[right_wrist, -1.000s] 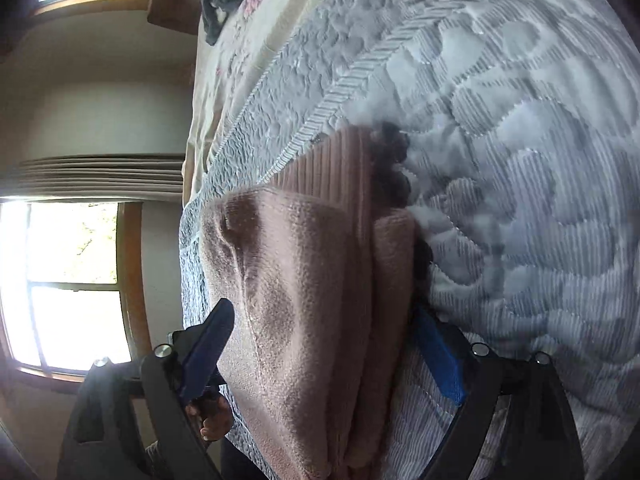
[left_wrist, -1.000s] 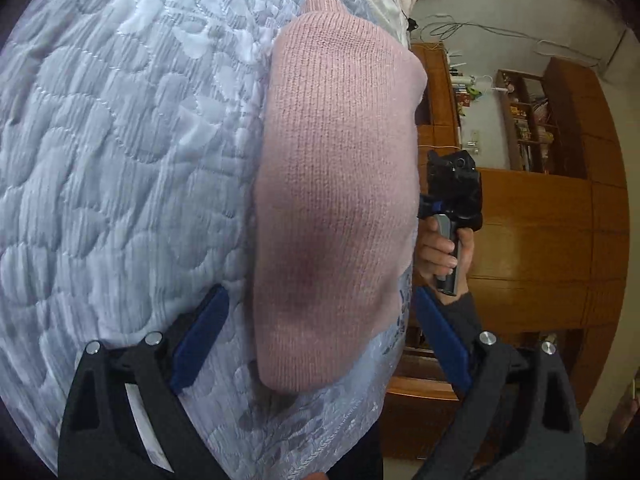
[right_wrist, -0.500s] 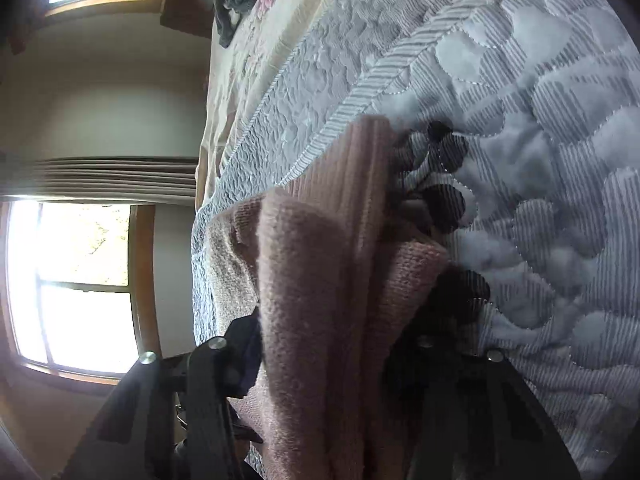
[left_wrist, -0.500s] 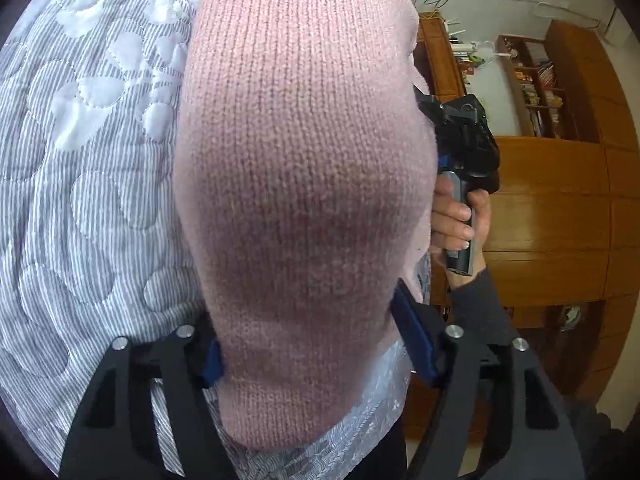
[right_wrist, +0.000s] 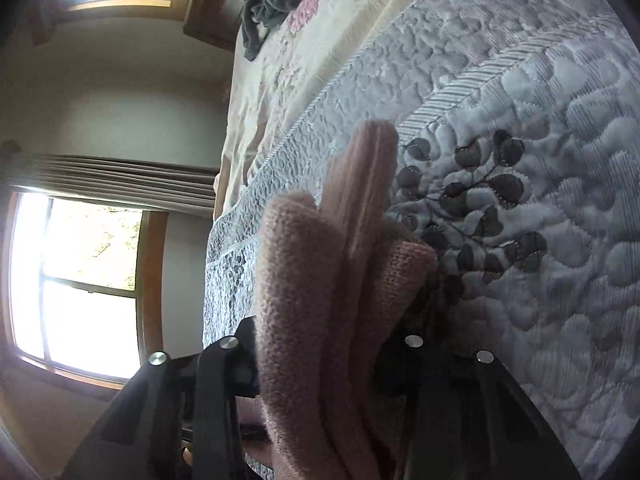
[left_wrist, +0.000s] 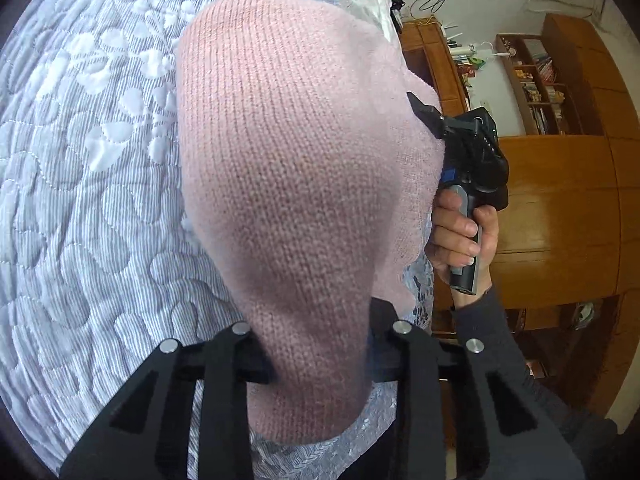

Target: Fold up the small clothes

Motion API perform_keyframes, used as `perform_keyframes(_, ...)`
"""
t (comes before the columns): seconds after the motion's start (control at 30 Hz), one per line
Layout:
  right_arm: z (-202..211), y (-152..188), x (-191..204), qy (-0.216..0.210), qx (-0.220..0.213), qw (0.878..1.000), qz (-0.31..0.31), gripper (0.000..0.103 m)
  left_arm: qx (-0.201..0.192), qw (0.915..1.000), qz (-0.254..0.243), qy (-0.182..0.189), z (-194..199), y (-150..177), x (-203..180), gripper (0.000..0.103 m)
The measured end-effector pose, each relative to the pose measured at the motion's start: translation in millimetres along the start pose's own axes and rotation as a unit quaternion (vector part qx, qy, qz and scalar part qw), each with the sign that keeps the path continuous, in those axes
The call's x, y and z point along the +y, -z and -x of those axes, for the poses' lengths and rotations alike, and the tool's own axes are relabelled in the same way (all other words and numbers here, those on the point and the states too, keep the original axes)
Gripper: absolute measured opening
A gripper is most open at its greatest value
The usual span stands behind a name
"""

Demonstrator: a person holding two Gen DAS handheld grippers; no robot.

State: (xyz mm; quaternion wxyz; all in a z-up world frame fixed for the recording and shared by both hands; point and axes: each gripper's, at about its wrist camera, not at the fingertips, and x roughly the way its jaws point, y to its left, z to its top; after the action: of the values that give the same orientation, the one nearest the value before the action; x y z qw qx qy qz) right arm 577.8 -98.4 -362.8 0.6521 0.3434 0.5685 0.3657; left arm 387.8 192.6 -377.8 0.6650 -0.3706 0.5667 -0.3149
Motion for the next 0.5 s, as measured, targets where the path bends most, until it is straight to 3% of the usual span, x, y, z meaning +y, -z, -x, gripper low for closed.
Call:
perform_keyframes(0.27,-38.0,63.3,53.6,-0.047,0.025,0.998,0.015,0.040,-0.039,0.9990,-0.010,-0.022,84.1,64.1,2.5,0.028)
perform_keyframes(0.4,-81.6,107.6,61.7,-0.059,0.058,0.997,0.006,0.040,-0.055,0.9976,0.009,-0.042,128.4,116.6,31.0,0.029)
perform_keyframes(0.5,-115.3,140.6,58.6,-0.046,0.093,0.995,0.004,0.040,-0.049,0.9965,0.037,-0.057,140.6,151.2,62.2,0.029)
